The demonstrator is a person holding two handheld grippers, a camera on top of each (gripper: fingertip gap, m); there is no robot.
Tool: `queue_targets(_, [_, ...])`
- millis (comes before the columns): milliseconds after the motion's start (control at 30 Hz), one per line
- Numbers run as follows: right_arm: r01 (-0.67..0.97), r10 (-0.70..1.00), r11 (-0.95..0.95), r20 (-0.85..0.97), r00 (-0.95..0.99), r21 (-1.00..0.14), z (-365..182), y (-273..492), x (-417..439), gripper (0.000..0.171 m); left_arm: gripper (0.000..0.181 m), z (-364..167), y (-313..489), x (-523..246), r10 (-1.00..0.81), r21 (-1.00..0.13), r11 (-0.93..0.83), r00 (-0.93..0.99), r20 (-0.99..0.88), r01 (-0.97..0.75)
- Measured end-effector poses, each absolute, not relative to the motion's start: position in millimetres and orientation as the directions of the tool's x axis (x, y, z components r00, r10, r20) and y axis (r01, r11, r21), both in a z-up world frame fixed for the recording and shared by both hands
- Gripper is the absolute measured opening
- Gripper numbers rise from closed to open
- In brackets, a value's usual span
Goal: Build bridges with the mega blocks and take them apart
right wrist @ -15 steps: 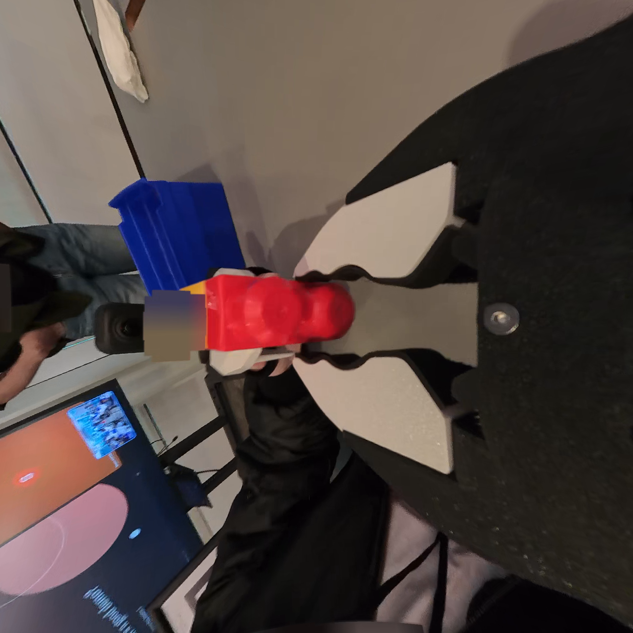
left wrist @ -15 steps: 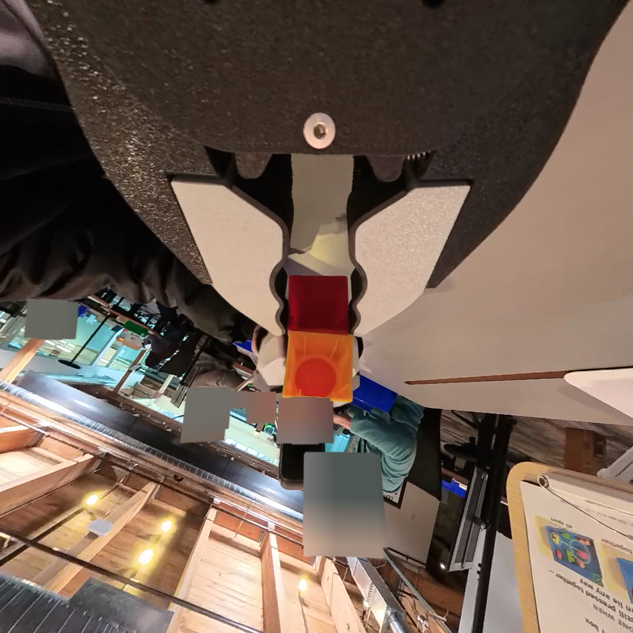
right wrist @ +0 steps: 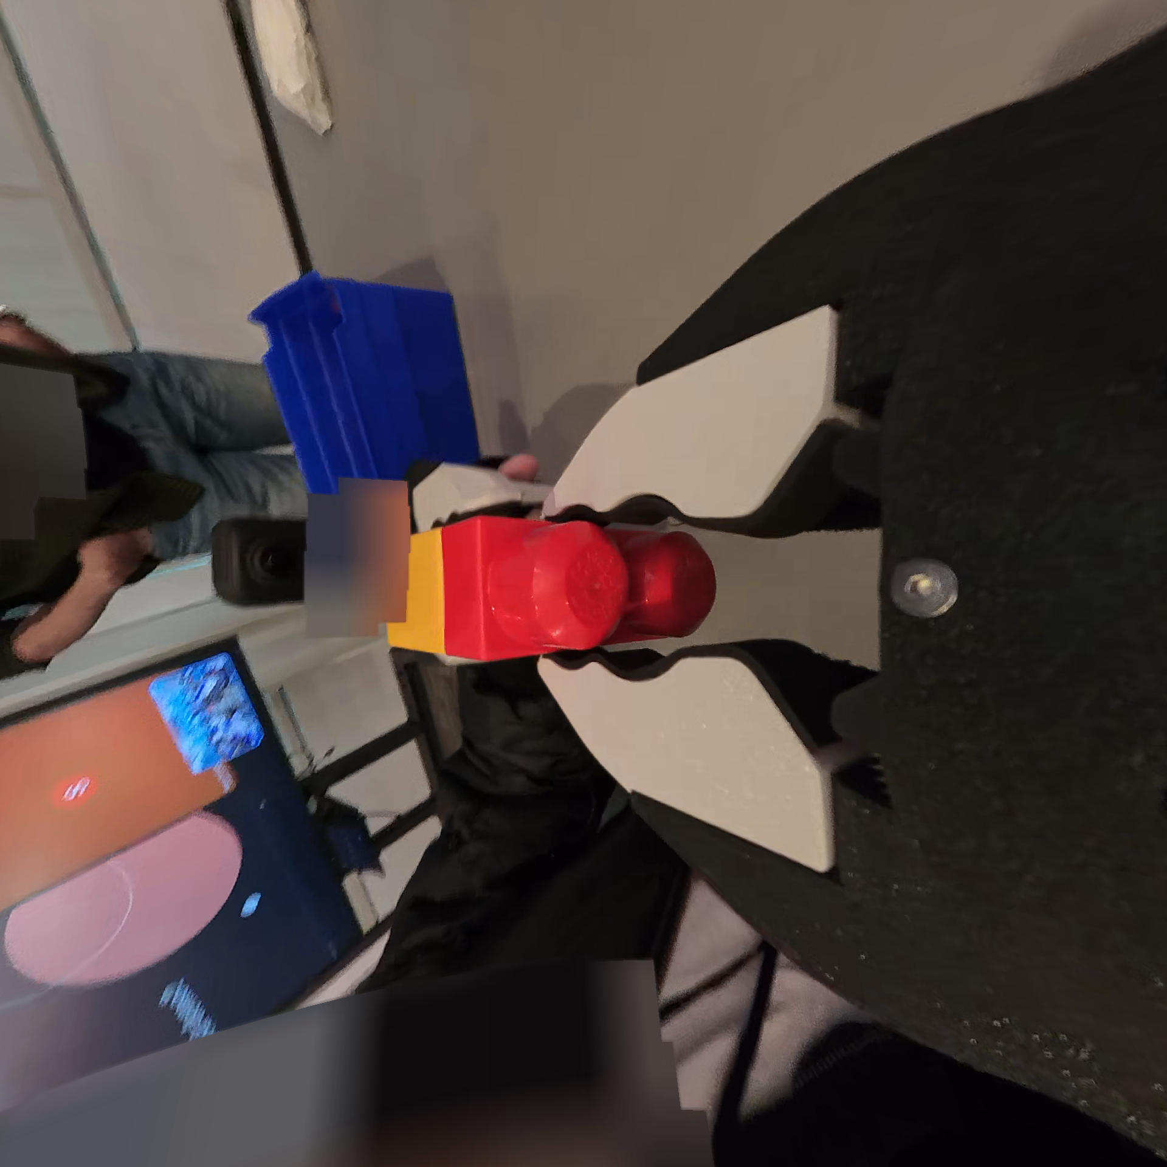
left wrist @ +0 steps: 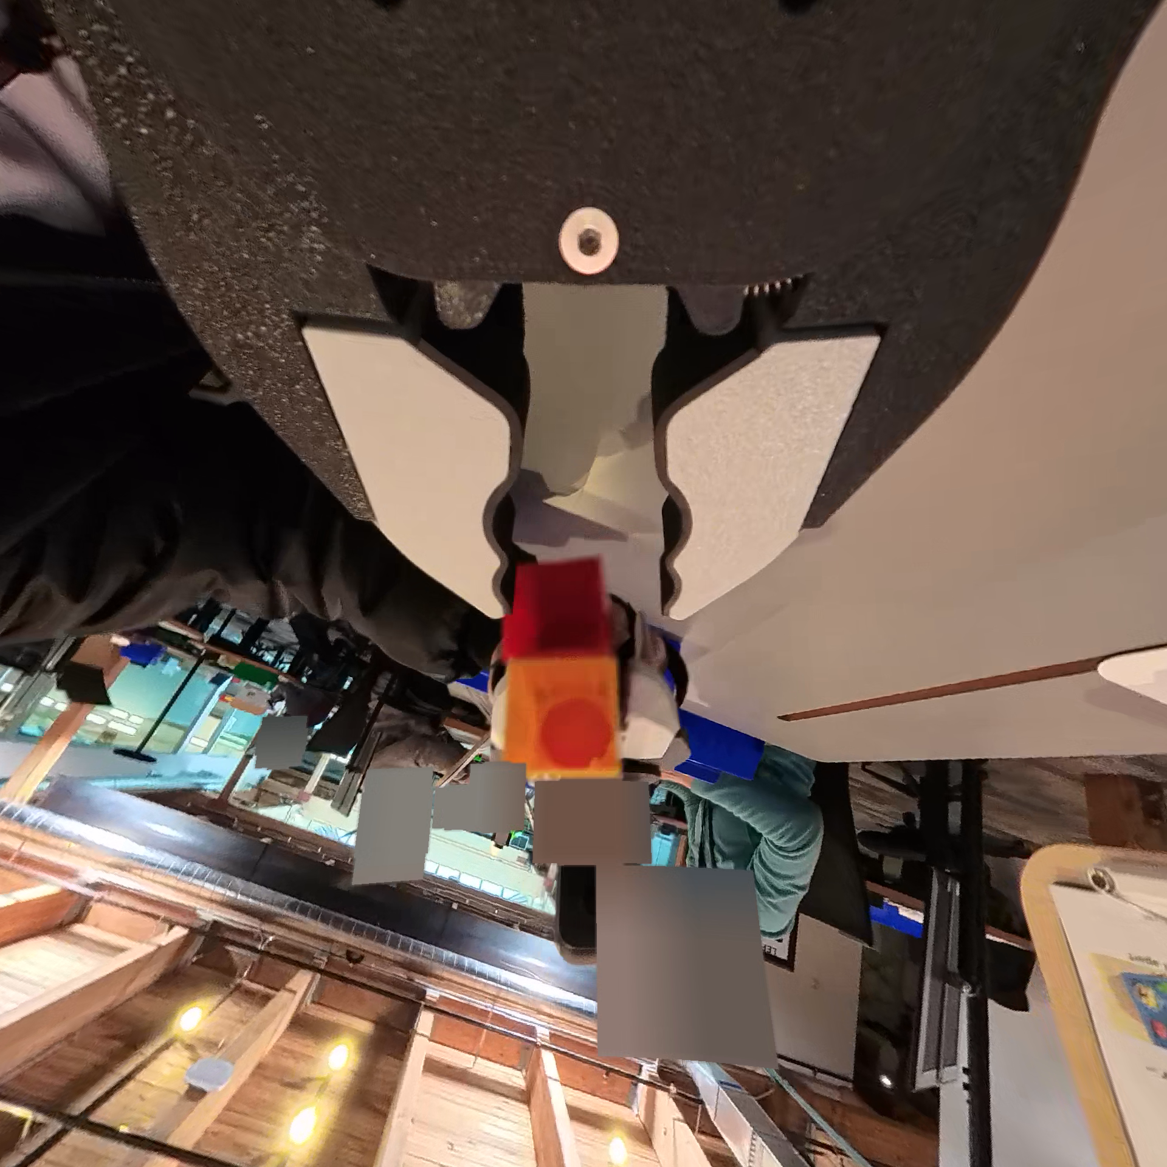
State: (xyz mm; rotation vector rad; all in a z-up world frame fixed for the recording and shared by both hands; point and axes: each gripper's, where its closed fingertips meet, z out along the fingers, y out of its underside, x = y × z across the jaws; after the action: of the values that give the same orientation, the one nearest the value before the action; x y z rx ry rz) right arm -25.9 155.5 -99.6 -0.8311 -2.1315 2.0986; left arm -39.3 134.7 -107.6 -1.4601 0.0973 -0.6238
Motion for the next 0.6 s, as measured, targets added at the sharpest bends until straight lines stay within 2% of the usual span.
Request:
queue_targets(100, [0.329, 0.258, -0.156, -0.360, -0.897, -0.931, -77, 165, -3, 0.036, 0.041, -104, 131, -34, -0.451, -0.963, -0.012, 0.858, 0.247, 0.271])
queue_targets(167, [0.326, 0.300, -0.141, -0.354, -0.886, -0.935, -79, 173, -1, 0.035, 0.041, -101, 129, -31, -0.457, -0.964, -0.006, 0.857, 0.239, 0.266])
queue_targets(267, [0.357, 0.499, 0.070, -0.277, -0.821, -0.931, -99, 182, -6, 0.035, 0.042, -105, 130, -36, -0.436, -0.964, -0.019, 0.866, 0.245, 0.264])
queue_targets(333, [0.372, 0.556, 0.220, -0.198, -0.807, -0.902, -96, 185, 4, 0.036, 0.041, -110, 133, -39, -0.427, -0.958, -0.038, 0.862, 0.274, 0.286])
queue_targets(500, [0.461, 0.662, 0.528, 0.005, -0.750, -0.713, -70, 221, 39, 0.036, 0.040, -116, 136, -35, -0.442, -0.949, -0.063, 0.844, 0.303, 0.308])
queue_targets(600, [0.552, 0.689, 0.647, 0.094, -0.719, -0.527, -55, 264, 81, 0.036, 0.038, -119, 137, -32, -0.447, -0.952, -0.068, 0.844, 0.296, 0.298])
